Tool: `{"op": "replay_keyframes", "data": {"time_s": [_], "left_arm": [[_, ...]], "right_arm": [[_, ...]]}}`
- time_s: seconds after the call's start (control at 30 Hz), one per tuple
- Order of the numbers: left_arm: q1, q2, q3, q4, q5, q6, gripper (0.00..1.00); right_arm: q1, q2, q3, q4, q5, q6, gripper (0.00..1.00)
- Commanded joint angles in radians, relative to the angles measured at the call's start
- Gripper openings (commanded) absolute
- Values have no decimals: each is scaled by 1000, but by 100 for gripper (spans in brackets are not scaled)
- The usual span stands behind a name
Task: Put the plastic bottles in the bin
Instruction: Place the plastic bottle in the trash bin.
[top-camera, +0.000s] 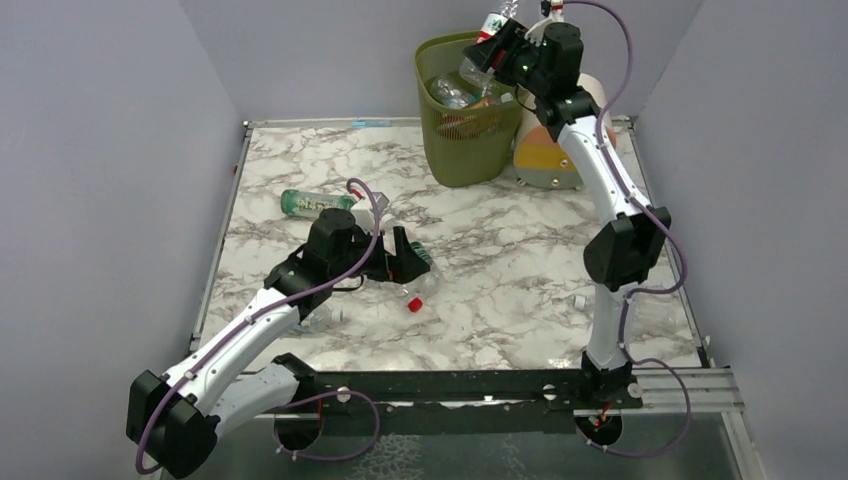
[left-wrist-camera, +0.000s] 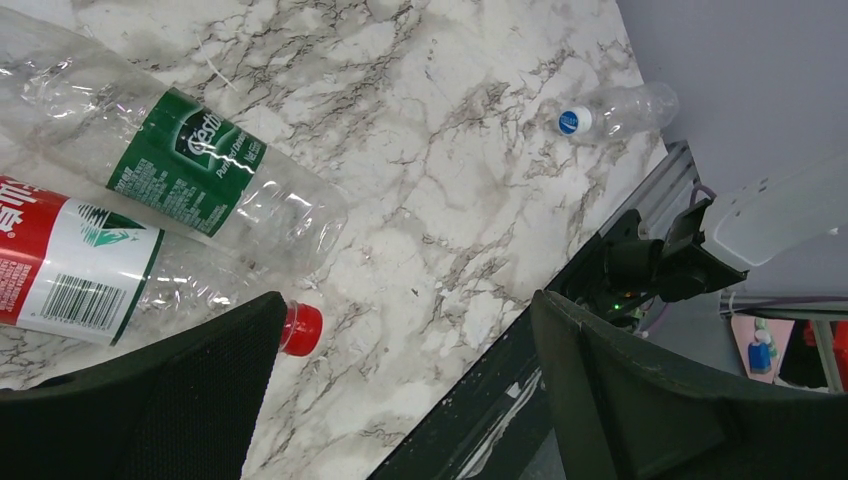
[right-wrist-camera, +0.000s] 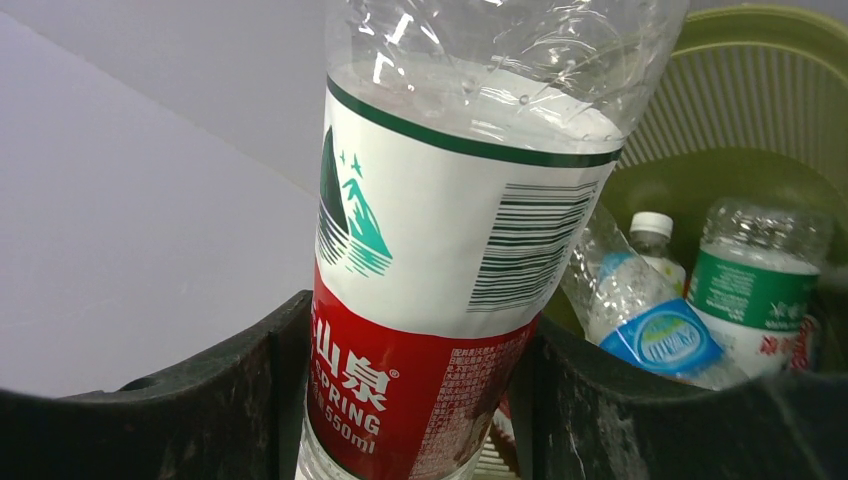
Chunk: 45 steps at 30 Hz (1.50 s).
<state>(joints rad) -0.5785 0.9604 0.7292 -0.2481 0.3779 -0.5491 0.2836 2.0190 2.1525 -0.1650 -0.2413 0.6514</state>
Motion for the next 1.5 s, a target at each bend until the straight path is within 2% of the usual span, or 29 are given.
{"op": "replay_keyframes", "data": {"time_s": [0.0, 0.07, 0.17, 0.27, 0.37, 0.43, 0.47, 1.07, 1.27, 1.47], "left_arm": [[-6, -36, 31, -19, -26, -11, 99], [-6, -40, 27, -20, -26, -12, 99], [-6, -43, 23, -21, -29, -12, 99], [-6, -43, 22, -20, -31, -12, 99], [-6, -39, 23, -19, -32, -12, 99], [-5, -37, 21, -18, -31, -13, 99], [-5, -37, 21, -17, -31, -12, 99], [-5, -56, 13, -20, -33, -22, 99], [-5, -76, 3, -11, -33, -24, 99], [-6, -56, 2, 31, 18, -9, 99]], "right_arm": [[11, 105, 139, 38, -62, -45, 58], [12, 141, 182, 25, -70, -44, 59], [12, 161, 210, 13, -72, -43, 69], [12, 151, 192, 14, -61, -44, 79], [12, 137, 167, 19, -57, -47, 82], [12, 134, 167, 13, -51, -48, 98], [12, 132, 167, 10, -50, -48, 100], [12, -9, 102, -24, -32, -46, 100], [12, -148, 23, -60, -43, -68, 100], [12, -325, -135, -150, -22, -100, 100]]}}
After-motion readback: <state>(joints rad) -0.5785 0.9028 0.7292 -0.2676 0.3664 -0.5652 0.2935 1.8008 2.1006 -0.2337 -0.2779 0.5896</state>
